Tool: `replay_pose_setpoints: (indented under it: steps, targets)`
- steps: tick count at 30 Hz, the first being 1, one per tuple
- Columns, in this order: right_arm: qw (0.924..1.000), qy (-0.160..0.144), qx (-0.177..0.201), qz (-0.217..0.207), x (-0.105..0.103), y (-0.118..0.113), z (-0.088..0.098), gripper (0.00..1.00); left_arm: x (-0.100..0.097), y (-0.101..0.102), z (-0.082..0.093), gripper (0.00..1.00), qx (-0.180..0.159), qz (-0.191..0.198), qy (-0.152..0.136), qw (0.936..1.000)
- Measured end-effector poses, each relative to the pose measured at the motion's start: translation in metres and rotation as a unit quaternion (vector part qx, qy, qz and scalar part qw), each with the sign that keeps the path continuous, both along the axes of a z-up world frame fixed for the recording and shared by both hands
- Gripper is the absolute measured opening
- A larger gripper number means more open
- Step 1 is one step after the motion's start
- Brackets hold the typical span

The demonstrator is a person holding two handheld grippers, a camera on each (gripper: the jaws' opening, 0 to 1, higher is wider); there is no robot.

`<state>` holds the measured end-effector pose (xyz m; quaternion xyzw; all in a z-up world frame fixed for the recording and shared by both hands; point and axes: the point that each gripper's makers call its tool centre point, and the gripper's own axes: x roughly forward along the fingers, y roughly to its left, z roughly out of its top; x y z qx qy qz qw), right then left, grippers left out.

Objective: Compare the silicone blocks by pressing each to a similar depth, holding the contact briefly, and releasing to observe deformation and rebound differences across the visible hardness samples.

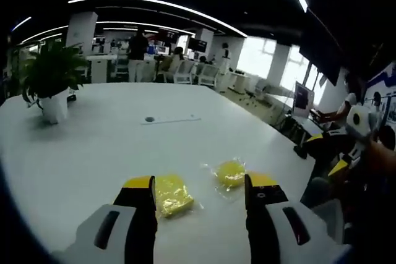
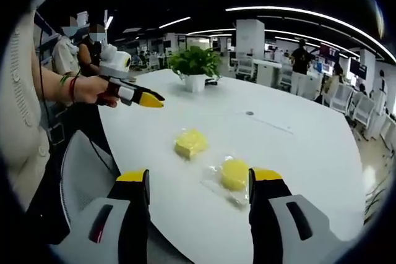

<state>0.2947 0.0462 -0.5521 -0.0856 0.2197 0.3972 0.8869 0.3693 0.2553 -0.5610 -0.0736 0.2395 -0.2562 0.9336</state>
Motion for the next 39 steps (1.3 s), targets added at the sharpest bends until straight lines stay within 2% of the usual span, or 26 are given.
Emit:
replay_pose_setpoints:
  steps: [3, 4, 5, 6, 12, 14, 15, 18, 20, 22, 26, 35, 39]
  targets:
    - [0.9995, -0.009, 0.030, -0.009, -0.002, 0.010, 0.003, 0.61, -0.011, 0.013, -0.004, 0.58, 0.003, 0.007, 0.000, 1.0000]
    - [0.9991, -0.010, 0.039, -0.012, -0.003, 0.012, 0.004, 0.61, -0.014, 0.017, -0.006, 0.60, -0.011, 0.016, 0.010, 0.9998]
    - [0.9991, -0.011, 0.039, -0.013, -0.004, 0.013, 0.002, 0.61, -0.020, 0.023, -0.010, 0.63, -0.039, 0.027, 0.026, 0.9986]
    - [0.9991, -0.011, 0.037, -0.014, -0.006, 0.015, 0.001, 0.61, -0.021, 0.028, -0.010, 0.64, -0.044, 0.031, 0.015, 0.9984]
    - [0.9982, -0.003, 0.050, -0.031, -0.010, 0.018, -0.005, 0.62, -0.039, 0.054, -0.013, 0.64, -0.054, 0.051, 0.010, 0.9972]
    - [0.9976, -0.004, 0.053, -0.044, -0.009, 0.015, -0.008, 0.63, -0.043, 0.059, -0.008, 0.63, -0.055, 0.049, -0.011, 0.9973]
    - [0.9966, -0.006, 0.064, -0.051, -0.009, 0.016, -0.008, 0.64, -0.047, 0.061, -0.007, 0.64, -0.059, 0.048, -0.011, 0.9970]
    - [0.9963, -0.008, 0.064, -0.058, -0.011, 0.016, -0.012, 0.64, -0.052, 0.061, 0.001, 0.66, -0.058, 0.032, -0.041, 0.9969]
    - [0.9961, -0.007, 0.062, -0.063, -0.011, 0.015, -0.014, 0.65, -0.057, 0.060, 0.003, 0.68, -0.053, 0.021, -0.049, 0.9972]
    - [0.9953, -0.001, 0.066, -0.072, -0.012, 0.013, -0.017, 0.64, -0.061, 0.062, 0.005, 0.69, -0.064, 0.019, -0.054, 0.9963]
    - [0.9939, 0.003, 0.077, -0.079, -0.012, 0.012, -0.017, 0.64, -0.067, 0.065, 0.001, 0.68, -0.068, 0.027, -0.045, 0.9963]
    - [0.9940, 0.012, 0.071, -0.083, -0.014, 0.006, -0.026, 0.64, -0.073, 0.067, -0.003, 0.68, -0.073, 0.035, -0.037, 0.9960]
    - [0.9940, 0.003, 0.067, -0.087, -0.013, 0.002, -0.025, 0.64, -0.075, 0.065, -0.002, 0.68, -0.074, 0.035, -0.038, 0.9959]
